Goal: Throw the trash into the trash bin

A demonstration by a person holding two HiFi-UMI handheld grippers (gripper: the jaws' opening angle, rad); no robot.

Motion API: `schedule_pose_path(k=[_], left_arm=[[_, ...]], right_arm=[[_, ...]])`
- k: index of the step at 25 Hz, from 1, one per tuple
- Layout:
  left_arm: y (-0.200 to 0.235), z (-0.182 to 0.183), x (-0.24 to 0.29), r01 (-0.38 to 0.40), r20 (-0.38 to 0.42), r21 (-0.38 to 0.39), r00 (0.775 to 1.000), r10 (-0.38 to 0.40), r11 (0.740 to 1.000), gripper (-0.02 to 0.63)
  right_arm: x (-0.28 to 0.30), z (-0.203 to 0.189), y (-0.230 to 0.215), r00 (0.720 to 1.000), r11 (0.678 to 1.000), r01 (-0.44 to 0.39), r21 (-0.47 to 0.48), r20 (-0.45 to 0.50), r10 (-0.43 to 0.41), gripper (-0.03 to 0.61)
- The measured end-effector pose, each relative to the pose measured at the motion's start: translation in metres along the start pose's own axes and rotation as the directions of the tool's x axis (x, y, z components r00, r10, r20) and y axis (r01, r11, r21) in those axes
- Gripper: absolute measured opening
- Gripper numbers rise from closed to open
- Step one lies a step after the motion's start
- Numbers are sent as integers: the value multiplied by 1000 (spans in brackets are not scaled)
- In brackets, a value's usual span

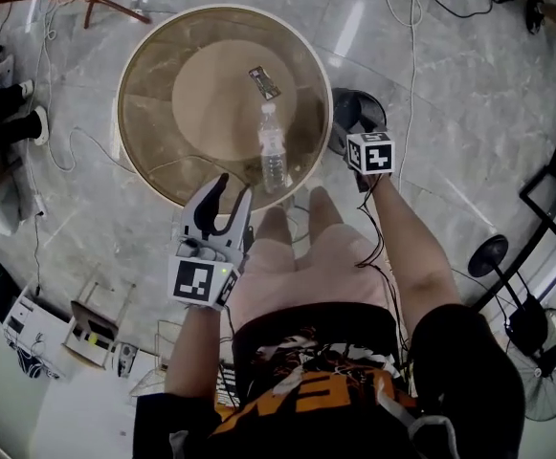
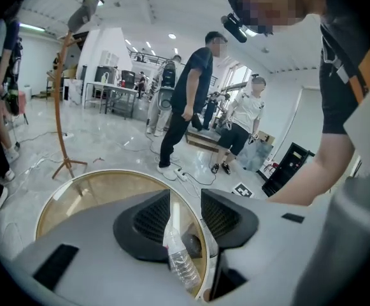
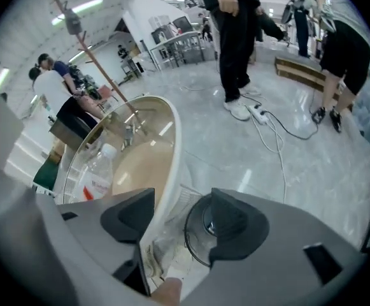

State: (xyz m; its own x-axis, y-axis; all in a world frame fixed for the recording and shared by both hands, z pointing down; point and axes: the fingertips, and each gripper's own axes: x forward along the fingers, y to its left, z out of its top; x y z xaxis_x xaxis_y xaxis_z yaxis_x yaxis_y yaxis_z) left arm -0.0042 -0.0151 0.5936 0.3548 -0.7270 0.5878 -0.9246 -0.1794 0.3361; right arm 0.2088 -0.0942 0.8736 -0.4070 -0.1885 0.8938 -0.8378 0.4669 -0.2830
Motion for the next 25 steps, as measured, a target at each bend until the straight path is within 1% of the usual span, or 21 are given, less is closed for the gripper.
schedule_pose_path(k=[3, 4, 5, 6, 8, 11, 14, 17, 19, 21, 23, 24, 25], left_arm=[[22, -3, -24, -51, 29, -35, 998, 52, 998, 166], [30, -5, -31, -69, 38, -50, 997, 71, 996, 167], [36, -8, -38, -89, 47, -69, 995, 92, 994, 166], [42, -11, -45, -110, 53, -90, 992, 115, 990, 166], [52, -20, -58, -147, 57, -126, 986, 155, 981, 167], [66, -32, -73, -185, 52, -162, 979, 195, 969, 166], [78, -43, -86, -221, 44, -194, 971, 234, 956, 166], [86, -51, -97, -246, 36, -217, 965, 260, 945, 164], [91, -54, -103, -255, 36, -227, 962, 270, 940, 164], [96, -54, -108, -261, 36, -235, 960, 276, 936, 163], [97, -51, -107, -258, 41, -237, 961, 275, 937, 161], [96, -49, -105, -254, 45, -234, 961, 272, 938, 161], [95, -46, -103, -249, 49, -230, 962, 267, 941, 161]], right_arm=[[9, 45, 40, 999, 996, -32, -87, 36, 35, 284], [12, 60, 53, 998, 992, -43, -118, 45, 49, 273], [16, 75, 67, 997, 987, -56, -152, 47, 63, 244], [21, 88, 80, 996, 980, -69, -189, 43, 79, 230], [33, 107, 107, 994, 964, -96, -249, 29, 107, 229], [59, 123, 139, 992, 945, -121, -303, -2, 127, 235], [87, 126, 155, 993, 929, -115, -351, -58, 101, 236], [106, 123, 153, 993, 915, -69, -397, -113, 25, 225], [110, 124, 148, 994, 894, -23, -447, -108, -28, 125], [109, 125, 146, 992, 867, -9, -499, -111, -54, 33], [107, 124, 144, 991, 842, -12, -539, -121, -63, 20], [105, 126, 142, 991, 839, -12, -544, -117, -62, 18], [101, 129, 140, 993, 844, -9, -536, -105, -56, 18]])
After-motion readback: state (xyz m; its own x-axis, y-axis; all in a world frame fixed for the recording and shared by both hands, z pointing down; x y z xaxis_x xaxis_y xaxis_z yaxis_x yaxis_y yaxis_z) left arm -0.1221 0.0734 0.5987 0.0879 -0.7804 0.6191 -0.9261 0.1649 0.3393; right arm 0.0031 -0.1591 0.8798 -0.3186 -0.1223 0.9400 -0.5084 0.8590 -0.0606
